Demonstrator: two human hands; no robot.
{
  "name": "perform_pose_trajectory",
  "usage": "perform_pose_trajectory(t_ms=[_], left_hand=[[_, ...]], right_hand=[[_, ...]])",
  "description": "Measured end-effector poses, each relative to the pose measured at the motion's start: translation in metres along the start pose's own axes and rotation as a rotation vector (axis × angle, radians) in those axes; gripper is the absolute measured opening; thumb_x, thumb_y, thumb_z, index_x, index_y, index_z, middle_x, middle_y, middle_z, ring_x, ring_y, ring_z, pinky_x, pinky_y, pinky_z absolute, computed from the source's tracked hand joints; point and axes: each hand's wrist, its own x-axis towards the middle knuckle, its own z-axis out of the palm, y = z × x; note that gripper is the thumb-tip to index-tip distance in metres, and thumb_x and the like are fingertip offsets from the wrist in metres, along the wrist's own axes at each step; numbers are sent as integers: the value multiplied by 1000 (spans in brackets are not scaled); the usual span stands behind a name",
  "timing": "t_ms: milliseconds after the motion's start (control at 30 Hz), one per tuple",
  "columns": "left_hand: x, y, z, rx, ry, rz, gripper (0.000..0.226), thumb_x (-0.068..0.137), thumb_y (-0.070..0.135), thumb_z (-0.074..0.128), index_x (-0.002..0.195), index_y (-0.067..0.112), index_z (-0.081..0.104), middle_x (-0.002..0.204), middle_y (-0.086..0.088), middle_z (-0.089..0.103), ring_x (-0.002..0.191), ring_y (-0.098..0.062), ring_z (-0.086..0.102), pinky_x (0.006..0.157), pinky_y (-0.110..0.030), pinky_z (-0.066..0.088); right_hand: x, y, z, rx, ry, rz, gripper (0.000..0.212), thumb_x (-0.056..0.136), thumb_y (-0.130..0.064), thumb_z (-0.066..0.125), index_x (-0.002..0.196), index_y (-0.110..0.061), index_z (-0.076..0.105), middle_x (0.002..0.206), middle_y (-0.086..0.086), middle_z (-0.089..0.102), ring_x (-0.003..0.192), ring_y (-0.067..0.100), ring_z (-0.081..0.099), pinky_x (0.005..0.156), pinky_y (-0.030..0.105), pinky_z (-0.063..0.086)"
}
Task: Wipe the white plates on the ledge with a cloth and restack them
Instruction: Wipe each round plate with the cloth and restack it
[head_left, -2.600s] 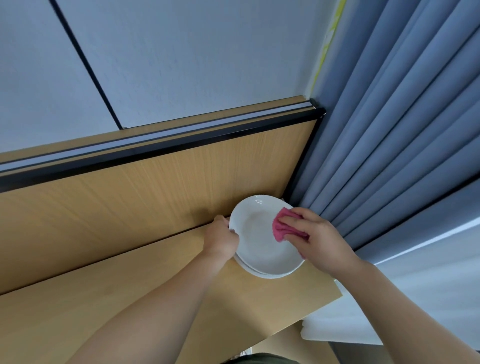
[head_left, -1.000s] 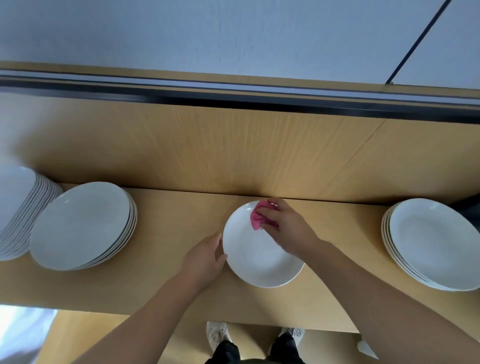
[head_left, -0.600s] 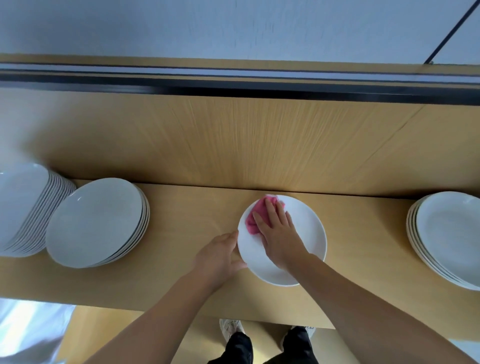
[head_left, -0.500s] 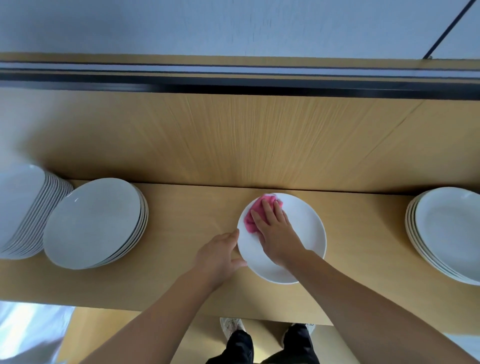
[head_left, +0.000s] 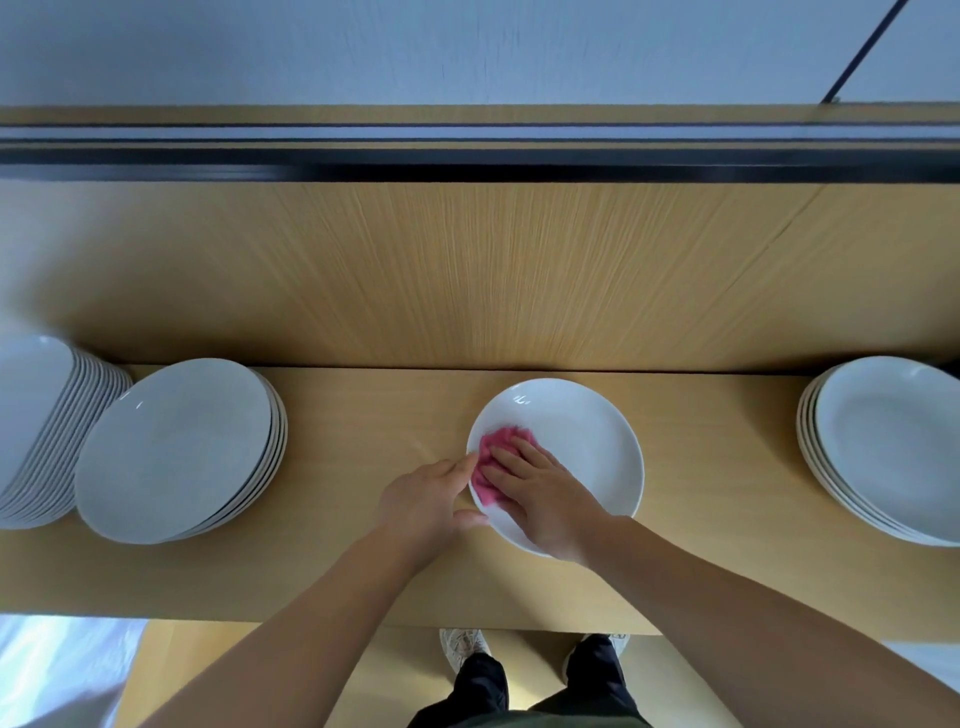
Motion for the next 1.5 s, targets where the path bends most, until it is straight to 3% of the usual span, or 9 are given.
perform_pose_trajectory(t_ms=[200,400,567,800,900,967,1067,1233,1500], left_hand=[[8,-4,-3,202,-10,15,97,75,83,29,153,28,15,147,9,39,127,-16,44,95,-31,40],[8,-7,-2,231,24,8,86,82,73,40,153,33,13,137,9,46,117,-15,49,88,-28,40],[9,-9,0,269,57,17,83,83,73,43,152,36,15,134,9,49,115,-14,50,86,-28,43],[5,-10,1,239,98,89,81,85,71,43,152,34,18,141,8,42,124,-14,43,96,-28,38],[-1,-11,4,141,144,147,71,83,63,57,144,31,41,150,0,36,138,-23,34,108,-35,33],[-2,-13,11,172,274,292,58,68,58,76,115,26,70,131,-2,59,122,-27,56,95,-36,48],[3,-10,23,178,354,488,35,66,54,77,82,24,78,99,3,73,96,-21,70,77,-31,57],[8,-7,35,102,293,544,47,79,53,42,77,22,77,93,5,74,98,-16,68,101,-27,35],[15,-2,40,-15,228,517,48,76,55,46,65,17,74,80,7,73,85,-11,69,101,-24,32]], right_hand=[[-16,5,-11,103,-83,-107,44,100,-38,31,131,-20,58,139,-1,55,139,29,35,121,40,15],[-47,15,-24,232,-171,-189,66,99,-52,16,123,-14,64,134,0,59,138,20,35,119,18,0],[-61,27,-44,226,-243,-193,29,101,-24,46,120,-13,66,131,0,61,135,16,38,113,7,1],[-63,53,-76,56,-440,-148,20,95,-11,51,97,-24,66,108,-10,62,110,11,52,99,30,41],[-49,61,-94,101,-268,-62,20,90,-11,51,97,-22,67,106,-9,62,103,14,57,90,36,49],[-29,67,-90,-49,-82,-171,25,86,-7,60,106,-17,69,113,-3,67,108,23,61,91,40,53],[5,64,-78,-207,-74,-223,42,80,-1,67,120,-13,65,125,7,62,123,37,53,96,51,49],[21,47,-48,-288,-273,-91,55,98,-44,32,149,-25,37,160,16,17,147,42,6,117,55,8],[20,49,-40,-279,-243,-105,58,92,-55,34,135,-23,57,150,15,41,141,41,30,114,53,20]])
